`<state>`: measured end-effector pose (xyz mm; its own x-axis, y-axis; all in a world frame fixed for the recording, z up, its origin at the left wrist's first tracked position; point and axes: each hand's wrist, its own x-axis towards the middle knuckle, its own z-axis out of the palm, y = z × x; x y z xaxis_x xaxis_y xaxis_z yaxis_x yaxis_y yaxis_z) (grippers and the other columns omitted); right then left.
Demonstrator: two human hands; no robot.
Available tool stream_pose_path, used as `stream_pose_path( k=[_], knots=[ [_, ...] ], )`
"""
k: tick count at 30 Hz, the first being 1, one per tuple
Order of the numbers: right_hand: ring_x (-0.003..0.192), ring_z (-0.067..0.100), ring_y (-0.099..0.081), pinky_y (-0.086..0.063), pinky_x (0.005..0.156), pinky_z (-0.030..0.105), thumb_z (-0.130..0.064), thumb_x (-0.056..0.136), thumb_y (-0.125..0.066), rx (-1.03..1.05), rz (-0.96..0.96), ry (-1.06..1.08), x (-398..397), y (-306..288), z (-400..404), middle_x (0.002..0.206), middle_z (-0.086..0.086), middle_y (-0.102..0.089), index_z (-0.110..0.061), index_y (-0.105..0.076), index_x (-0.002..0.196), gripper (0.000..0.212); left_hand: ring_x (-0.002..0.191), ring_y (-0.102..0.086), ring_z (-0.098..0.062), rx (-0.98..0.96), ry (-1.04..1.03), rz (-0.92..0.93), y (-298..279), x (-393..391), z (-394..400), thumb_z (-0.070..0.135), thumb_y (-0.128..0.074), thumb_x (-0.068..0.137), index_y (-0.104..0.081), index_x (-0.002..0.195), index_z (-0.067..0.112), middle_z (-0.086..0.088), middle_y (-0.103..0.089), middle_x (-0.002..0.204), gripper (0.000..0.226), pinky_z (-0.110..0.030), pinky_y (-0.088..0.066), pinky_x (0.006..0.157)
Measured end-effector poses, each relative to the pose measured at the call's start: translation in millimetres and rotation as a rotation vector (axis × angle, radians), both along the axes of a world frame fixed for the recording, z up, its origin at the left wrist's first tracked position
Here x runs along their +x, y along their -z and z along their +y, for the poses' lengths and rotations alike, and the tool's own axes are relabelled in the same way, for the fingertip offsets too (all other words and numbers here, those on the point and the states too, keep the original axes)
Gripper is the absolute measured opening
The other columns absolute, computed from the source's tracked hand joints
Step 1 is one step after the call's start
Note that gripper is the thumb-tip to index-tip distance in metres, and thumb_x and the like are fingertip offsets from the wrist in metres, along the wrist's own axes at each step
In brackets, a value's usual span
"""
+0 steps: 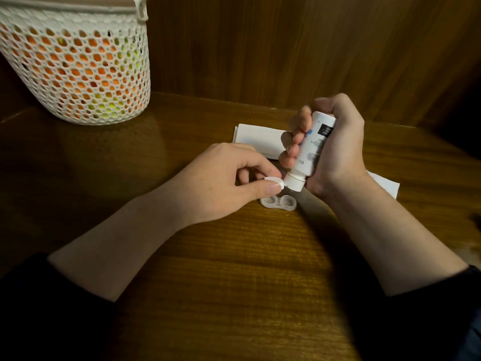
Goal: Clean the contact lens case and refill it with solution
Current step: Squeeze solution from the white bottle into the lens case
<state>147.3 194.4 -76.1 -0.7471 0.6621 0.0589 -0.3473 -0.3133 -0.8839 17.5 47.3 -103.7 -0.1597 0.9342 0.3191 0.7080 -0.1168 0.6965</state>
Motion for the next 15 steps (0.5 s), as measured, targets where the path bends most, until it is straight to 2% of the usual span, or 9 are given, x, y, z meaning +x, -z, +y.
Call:
stream_pose_path(
  k=[8, 10, 12, 15],
  knots=[
    [0.047, 0.014, -0.045, -0.040, 0.049, 0.023, -0.041, 0.096, -0.047, -0.035, 0.056, -0.029, -1.9, 1.4, 0.7, 0.054, -0.001, -0.052, -0.017, -0.054, 0.058, 0.045, 0.081, -0.062, 0.003, 0.030, 0.017, 0.025, -1.6, -4.4, -0.9, 0.038, -0.078, 0.091, -0.082, 0.110, 0.036, 0.015, -0.071, 0.096, 0.019, -0.011, -0.047, 0.064],
    [0.047, 0.015, -0.047, -0.041, 0.048, 0.023, -0.042, 0.096, -0.049, -0.056, 0.107, -0.043, -4.4, 1.9, -0.7, 0.054, 0.000, -0.053, -0.016, -0.055, 0.059, 0.046, 0.081, -0.063, -0.003, 0.041, 0.022, 0.020, -3.0, -8.8, -2.3, 0.040, -0.079, 0.093, -0.082, 0.109, 0.034, 0.013, -0.072, 0.096, 0.018, -0.017, -0.050, 0.063],
    [0.047, 0.016, -0.048, -0.042, 0.047, 0.024, -0.043, 0.097, -0.049, -0.070, 0.150, -0.049, -8.2, 3.2, -2.4, 0.054, 0.001, -0.053, -0.014, -0.055, 0.060, 0.047, 0.085, -0.065, -0.010, 0.043, 0.023, 0.003, -4.2, -13.2, -4.0, 0.043, -0.078, 0.089, -0.082, 0.107, 0.033, 0.014, -0.071, 0.095, 0.020, -0.028, -0.057, 0.068],
    [0.046, 0.016, -0.048, -0.042, 0.047, 0.024, -0.044, 0.097, -0.049, -0.074, 0.160, -0.068, -13.2, 6.7, -5.2, 0.054, 0.001, -0.053, -0.015, -0.055, 0.059, 0.049, 0.088, -0.066, -0.011, 0.026, 0.036, -0.001, -5.2, -17.0, -5.6, 0.041, -0.076, 0.086, -0.082, 0.102, 0.033, 0.018, -0.071, 0.094, 0.018, -0.040, -0.060, 0.074]
  ],
)
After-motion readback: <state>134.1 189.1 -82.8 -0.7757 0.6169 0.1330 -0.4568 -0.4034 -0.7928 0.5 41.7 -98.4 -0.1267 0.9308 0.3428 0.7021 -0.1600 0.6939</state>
